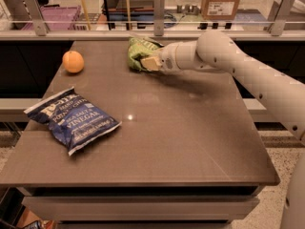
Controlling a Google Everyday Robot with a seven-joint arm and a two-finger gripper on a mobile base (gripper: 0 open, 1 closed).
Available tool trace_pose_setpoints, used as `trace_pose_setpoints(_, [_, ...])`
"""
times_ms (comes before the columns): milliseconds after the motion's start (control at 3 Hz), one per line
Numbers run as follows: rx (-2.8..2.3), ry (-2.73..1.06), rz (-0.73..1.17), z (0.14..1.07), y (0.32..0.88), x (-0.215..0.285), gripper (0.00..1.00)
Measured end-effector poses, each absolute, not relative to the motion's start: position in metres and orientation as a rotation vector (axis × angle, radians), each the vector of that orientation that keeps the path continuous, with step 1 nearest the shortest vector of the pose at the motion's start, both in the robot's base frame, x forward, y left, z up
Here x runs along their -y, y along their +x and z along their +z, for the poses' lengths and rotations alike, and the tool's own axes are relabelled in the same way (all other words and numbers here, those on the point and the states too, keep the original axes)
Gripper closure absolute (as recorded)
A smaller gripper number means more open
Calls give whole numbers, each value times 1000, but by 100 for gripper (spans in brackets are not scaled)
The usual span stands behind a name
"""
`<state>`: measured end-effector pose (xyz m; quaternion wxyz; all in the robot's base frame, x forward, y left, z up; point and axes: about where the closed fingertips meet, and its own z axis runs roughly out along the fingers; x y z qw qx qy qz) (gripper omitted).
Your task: Pick green jalapeno chip bag
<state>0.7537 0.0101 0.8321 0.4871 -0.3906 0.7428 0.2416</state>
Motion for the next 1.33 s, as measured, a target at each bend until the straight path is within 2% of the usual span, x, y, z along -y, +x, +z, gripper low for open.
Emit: trace_pose_setpoints(1333, [-1807, -951, 588, 833, 754, -11, 100])
